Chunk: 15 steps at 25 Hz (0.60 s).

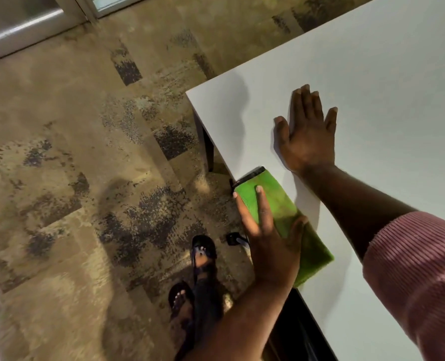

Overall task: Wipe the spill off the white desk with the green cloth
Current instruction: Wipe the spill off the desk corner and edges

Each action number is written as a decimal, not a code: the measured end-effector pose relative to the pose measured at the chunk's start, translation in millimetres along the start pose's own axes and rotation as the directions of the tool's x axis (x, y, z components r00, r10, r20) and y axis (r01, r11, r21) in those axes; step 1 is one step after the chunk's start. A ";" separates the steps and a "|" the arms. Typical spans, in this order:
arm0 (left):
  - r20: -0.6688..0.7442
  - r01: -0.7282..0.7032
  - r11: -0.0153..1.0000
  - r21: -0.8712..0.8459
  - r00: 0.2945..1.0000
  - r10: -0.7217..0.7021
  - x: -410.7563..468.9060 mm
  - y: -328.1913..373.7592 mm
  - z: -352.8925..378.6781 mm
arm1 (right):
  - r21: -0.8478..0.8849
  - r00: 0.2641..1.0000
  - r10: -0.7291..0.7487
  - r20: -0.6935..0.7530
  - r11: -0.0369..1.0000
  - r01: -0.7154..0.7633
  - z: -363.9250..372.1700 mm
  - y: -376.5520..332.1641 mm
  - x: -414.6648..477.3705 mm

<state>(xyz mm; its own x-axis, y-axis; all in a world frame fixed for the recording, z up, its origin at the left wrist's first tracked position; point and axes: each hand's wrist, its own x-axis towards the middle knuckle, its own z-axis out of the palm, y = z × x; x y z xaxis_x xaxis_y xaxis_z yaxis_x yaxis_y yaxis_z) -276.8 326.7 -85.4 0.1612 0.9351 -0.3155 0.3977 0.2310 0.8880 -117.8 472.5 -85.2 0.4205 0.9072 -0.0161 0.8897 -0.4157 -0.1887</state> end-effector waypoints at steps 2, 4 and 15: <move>-0.035 -0.048 0.997 -0.060 0.998 0.046 28.6 3.5 -8.2 | 0.006 1.000 0.004 -0.012 1.000 -0.004 1.3 0.9 0.0; -0.078 -0.090 0.996 -0.026 0.993 0.087 70.9 7.9 -21.3 | 0.002 1.000 0.008 -0.020 1.000 -0.008 2.4 0.3 -0.1; -0.106 -0.093 0.746 0.660 0.971 0.215 273.6 67.2 -88.7 | 0.053 0.999 0.005 -0.051 0.999 -0.002 1.2 -0.2 -2.2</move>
<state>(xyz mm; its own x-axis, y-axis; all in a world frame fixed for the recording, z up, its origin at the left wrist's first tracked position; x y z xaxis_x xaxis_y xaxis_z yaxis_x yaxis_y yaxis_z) -286.1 621.8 -82.4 0.1465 0.9859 -0.0805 0.8774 -0.0920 0.4708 -119.1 470.6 -86.2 0.4332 0.9007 0.0334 0.8782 -0.4135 -0.2404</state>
